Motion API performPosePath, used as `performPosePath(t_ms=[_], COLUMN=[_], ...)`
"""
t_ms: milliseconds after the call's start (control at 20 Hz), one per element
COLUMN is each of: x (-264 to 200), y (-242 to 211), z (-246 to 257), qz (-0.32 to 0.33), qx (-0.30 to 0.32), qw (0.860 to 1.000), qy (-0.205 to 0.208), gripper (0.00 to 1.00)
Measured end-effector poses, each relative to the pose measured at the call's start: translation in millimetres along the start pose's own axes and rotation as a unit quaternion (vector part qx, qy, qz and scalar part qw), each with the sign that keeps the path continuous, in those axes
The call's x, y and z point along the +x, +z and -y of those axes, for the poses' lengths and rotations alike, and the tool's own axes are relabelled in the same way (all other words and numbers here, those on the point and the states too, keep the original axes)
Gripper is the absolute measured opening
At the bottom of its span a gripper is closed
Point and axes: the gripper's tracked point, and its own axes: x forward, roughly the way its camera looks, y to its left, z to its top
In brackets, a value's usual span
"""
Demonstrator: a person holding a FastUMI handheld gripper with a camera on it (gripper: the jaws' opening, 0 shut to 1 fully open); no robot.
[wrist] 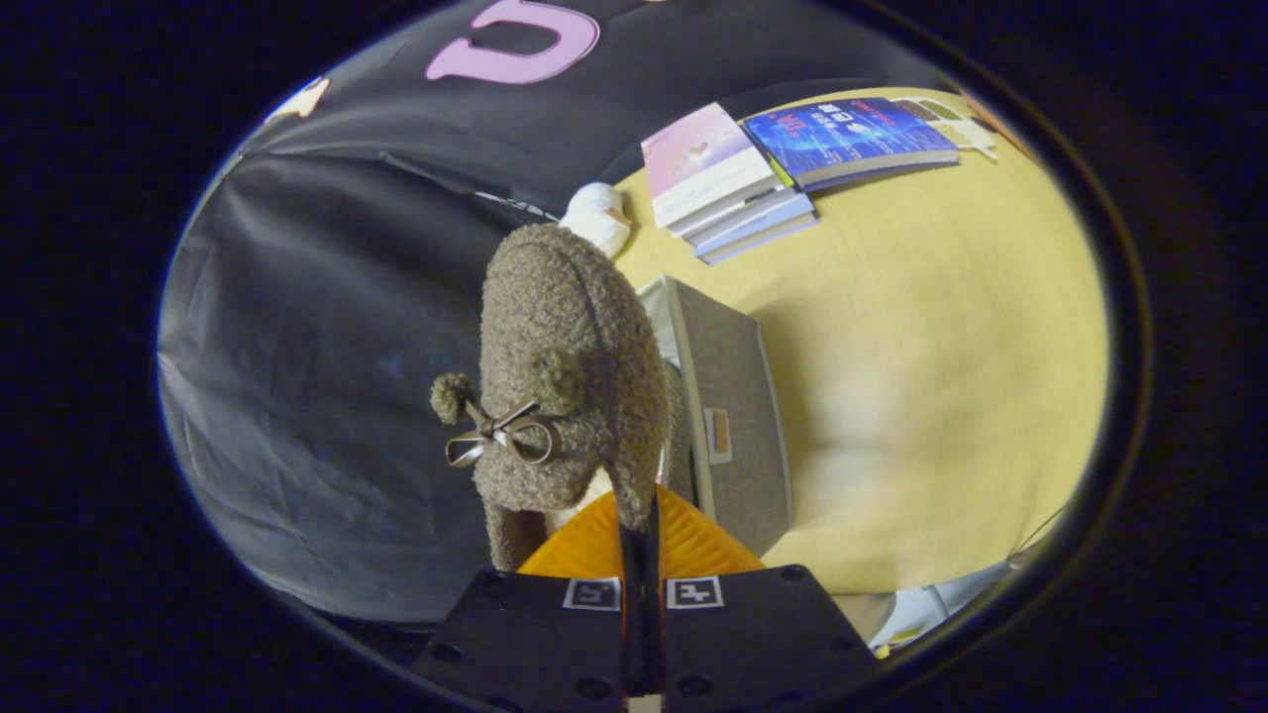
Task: Open the storage box then place both shoes into the box .Put the left shoe in first, then the right shoe, with the right side of both shoes facing outward in a uniform manner.
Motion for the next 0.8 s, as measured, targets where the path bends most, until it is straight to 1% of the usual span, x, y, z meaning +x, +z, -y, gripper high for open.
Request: performPosePath(t_ms=[150,200,300,350,450,550,600,700,750,800], x=[30.2,38.2,51.5,54.8,65.6,71.1,72.3,79.1,80.6,82.2], y=[-11.3,-11.9,-15.2,-17.3,-16.9,-19.9,-23.2,-27.2,-26.0,-25.6], z=[1.4,4.7,19.6,21.5,19.0,25.7,23.5,22.7,22.7,22.3], qz=[-0.005,-0.004,-0.003,0.001,0.011,0.011,0.011,0.01,0.012,0.013], qx=[-0.007,-0.014,-0.024,-0.027,-0.031,-0.041,-0.045,-0.048,-0.05,-0.05], qw=[0.999,0.997,0.991,0.988,0.985,0.98,0.978,0.977,0.976,0.977], qy=[-0.051,-0.074,-0.133,-0.152,-0.168,-0.197,-0.204,-0.207,-0.21,-0.208], gripper=[0.03,0.03,0.04,0.04,0.04,0.04,0.04,0.05,0.11,0.11])
